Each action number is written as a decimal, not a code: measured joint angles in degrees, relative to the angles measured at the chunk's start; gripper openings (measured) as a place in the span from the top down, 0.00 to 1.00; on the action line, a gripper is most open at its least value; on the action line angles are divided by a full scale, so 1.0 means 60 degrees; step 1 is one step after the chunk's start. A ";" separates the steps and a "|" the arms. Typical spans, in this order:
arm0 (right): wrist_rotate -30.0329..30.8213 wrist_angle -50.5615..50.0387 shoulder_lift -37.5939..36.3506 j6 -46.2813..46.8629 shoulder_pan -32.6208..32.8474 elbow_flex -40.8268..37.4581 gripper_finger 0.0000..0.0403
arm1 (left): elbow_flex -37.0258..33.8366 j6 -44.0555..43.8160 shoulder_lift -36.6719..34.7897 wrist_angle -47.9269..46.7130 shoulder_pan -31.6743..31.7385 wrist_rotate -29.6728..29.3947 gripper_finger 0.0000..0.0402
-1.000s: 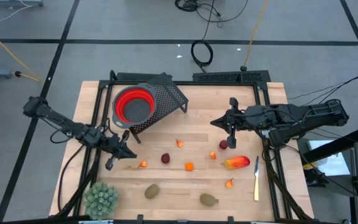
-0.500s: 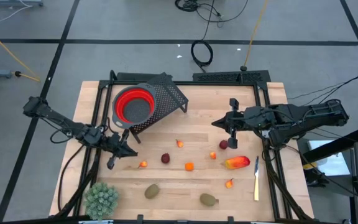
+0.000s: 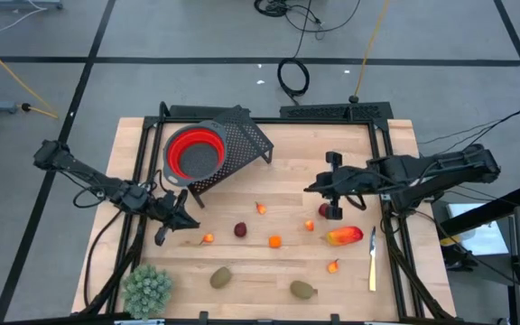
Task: Pick & Place Fruit
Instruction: Put the pomegranate into the red strainer bowl on the shelf
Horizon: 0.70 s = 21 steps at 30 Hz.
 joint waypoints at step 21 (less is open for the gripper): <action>-0.1168 -0.1153 0.0071 0.0351 -0.0862 -0.0309 0.79 | 0.0000 -0.1151 0.0000 0.0066 -0.0070 0.0195 0.97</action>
